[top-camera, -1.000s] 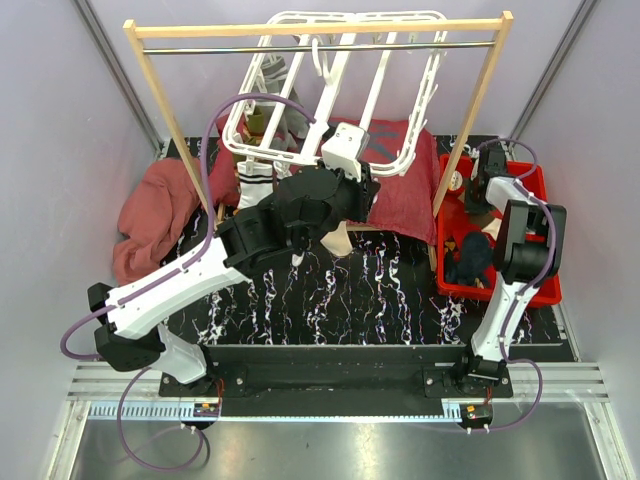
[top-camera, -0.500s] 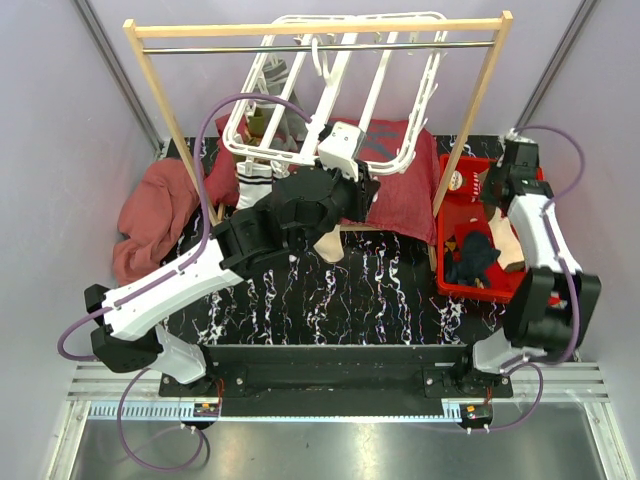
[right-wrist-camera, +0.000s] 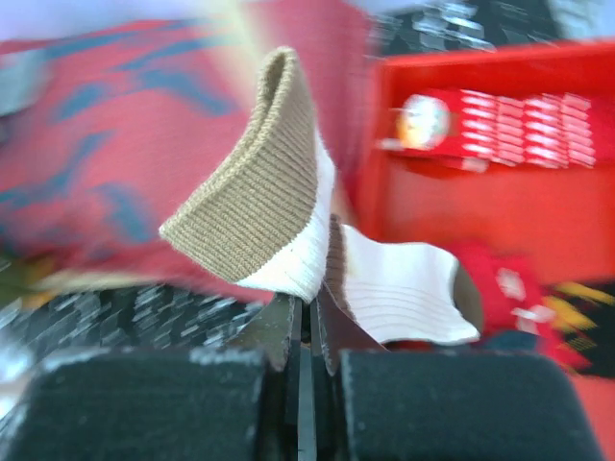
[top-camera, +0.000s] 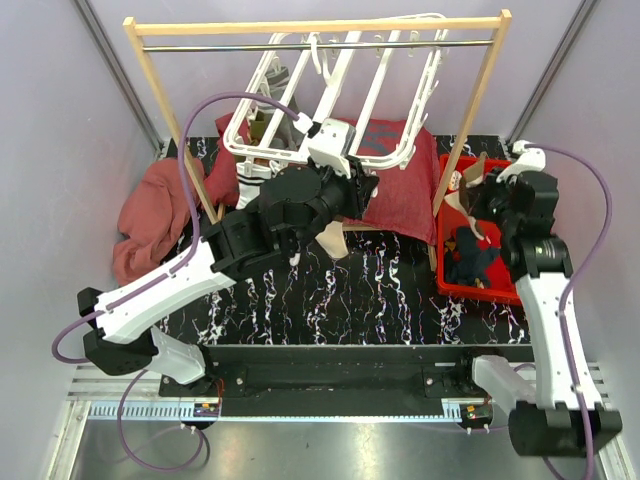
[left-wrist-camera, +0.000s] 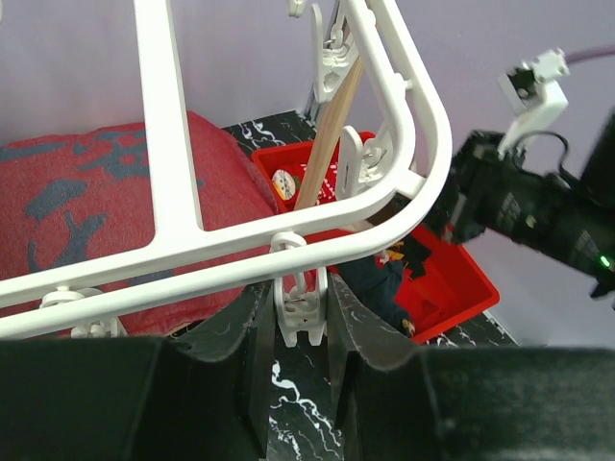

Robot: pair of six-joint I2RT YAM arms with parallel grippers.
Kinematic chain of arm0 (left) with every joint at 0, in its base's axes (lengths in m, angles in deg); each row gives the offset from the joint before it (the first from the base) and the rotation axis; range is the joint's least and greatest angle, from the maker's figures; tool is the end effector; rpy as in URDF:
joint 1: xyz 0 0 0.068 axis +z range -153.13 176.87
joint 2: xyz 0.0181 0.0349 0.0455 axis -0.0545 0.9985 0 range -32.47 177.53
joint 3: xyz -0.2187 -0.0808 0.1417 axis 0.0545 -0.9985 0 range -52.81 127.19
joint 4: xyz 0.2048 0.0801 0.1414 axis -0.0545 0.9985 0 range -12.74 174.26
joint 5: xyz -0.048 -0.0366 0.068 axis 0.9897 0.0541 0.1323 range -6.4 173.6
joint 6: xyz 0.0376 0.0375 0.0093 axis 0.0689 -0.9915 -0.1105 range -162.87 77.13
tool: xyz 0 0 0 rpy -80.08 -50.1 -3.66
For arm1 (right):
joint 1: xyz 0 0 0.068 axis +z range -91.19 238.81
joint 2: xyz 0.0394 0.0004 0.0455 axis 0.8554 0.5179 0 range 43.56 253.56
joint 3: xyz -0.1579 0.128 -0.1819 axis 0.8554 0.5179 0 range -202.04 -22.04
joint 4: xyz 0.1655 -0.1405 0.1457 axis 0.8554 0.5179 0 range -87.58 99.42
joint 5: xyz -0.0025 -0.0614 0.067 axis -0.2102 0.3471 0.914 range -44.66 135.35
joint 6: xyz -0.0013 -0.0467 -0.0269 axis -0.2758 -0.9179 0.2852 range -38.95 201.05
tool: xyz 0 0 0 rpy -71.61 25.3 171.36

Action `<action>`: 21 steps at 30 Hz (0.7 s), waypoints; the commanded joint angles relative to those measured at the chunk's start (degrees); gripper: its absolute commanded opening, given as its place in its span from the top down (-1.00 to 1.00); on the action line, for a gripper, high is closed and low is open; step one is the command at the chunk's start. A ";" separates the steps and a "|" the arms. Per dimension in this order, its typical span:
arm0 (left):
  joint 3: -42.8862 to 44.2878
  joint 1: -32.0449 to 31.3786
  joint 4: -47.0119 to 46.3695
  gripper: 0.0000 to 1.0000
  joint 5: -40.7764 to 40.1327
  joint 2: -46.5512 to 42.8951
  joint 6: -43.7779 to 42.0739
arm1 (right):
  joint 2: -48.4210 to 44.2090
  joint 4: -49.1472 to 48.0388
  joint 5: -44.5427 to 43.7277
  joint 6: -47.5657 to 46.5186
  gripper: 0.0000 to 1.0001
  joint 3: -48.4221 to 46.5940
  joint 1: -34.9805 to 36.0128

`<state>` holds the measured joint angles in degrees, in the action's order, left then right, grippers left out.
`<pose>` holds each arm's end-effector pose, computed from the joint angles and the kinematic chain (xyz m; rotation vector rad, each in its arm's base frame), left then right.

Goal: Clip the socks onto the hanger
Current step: Clamp the sock onto the hanger.

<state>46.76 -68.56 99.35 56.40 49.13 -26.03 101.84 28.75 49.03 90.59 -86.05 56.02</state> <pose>0.1400 -0.2673 0.4998 0.3387 1.6481 -0.7059 0.2214 -0.0085 0.3836 0.1647 1.9251 0.1408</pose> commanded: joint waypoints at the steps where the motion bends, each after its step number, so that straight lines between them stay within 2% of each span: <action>1: -0.95 0.39 -6.88 1.00 -1.28 -3.03 0.65 | -7.82 -0.49 7.82 1.01 1.00 1.95 6.72; 8: -2.28 0.30 -9.08 1.00 0.13 -3.38 1.97 | -17.23 -4.17 19.15 3.46 1.00 9.32 15.43; 13: -3.24 0.39 -11.18 1.00 1.45 -3.38 2.67 | -17.50 -12.69 27.24 7.24 1.00 12.76 16.14; 17: -5.26 0.30 -13.38 1.00 1.89 -3.73 3.02 | -15.05 -17.44 29.36 10.49 1.00 14.26 17.20; 21: -4.82 0.30 -12.95 1.00 2.42 -3.29 3.11 | -13.20 -21.13 27.52 10.41 1.00 14.26 21.94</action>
<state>41.40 -68.51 91.00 58.04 47.19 -23.32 87.96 15.61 74.88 99.24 -71.58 74.77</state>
